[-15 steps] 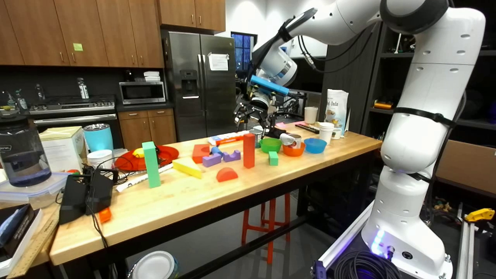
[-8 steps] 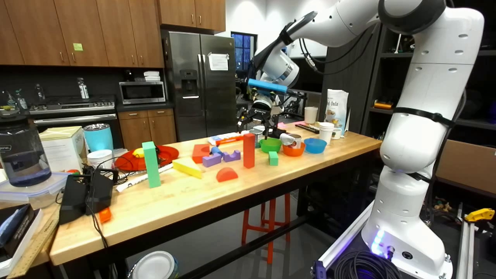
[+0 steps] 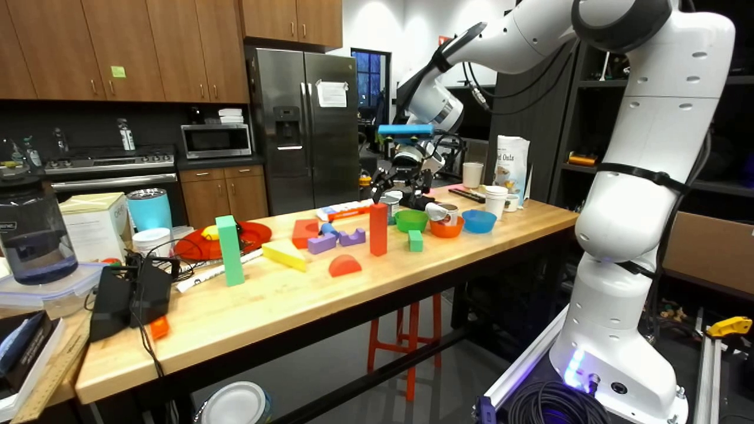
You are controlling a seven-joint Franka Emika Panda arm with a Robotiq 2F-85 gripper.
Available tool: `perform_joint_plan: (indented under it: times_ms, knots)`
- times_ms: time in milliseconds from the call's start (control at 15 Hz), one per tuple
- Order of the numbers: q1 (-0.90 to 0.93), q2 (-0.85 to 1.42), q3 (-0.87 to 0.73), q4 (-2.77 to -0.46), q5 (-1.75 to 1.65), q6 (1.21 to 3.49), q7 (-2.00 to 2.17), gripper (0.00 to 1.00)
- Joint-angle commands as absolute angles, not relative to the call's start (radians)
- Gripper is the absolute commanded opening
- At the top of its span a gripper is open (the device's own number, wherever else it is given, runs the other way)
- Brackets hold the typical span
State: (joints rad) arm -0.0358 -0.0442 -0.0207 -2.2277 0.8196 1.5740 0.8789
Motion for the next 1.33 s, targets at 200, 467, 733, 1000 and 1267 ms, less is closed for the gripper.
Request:
perform_joint_plan:
  times_ms: [200,467,733,1000,1267]
  knots:
    - [-0.071,-0.045,-0.057,-2.218,0.841,1.436,1.104,1.00]
    - [-0.079,-0.040,-0.067,-2.210,0.848,1.380,1.163,1.00]
    - [-0.059,-0.031,-0.048,-2.146,0.724,1.340,1.067,1.00]
    - [-0.037,-0.030,-0.022,-2.065,0.580,1.327,0.992,1.00]
    - [-0.009,-0.022,0.005,-1.992,0.423,1.332,0.905,1.00]
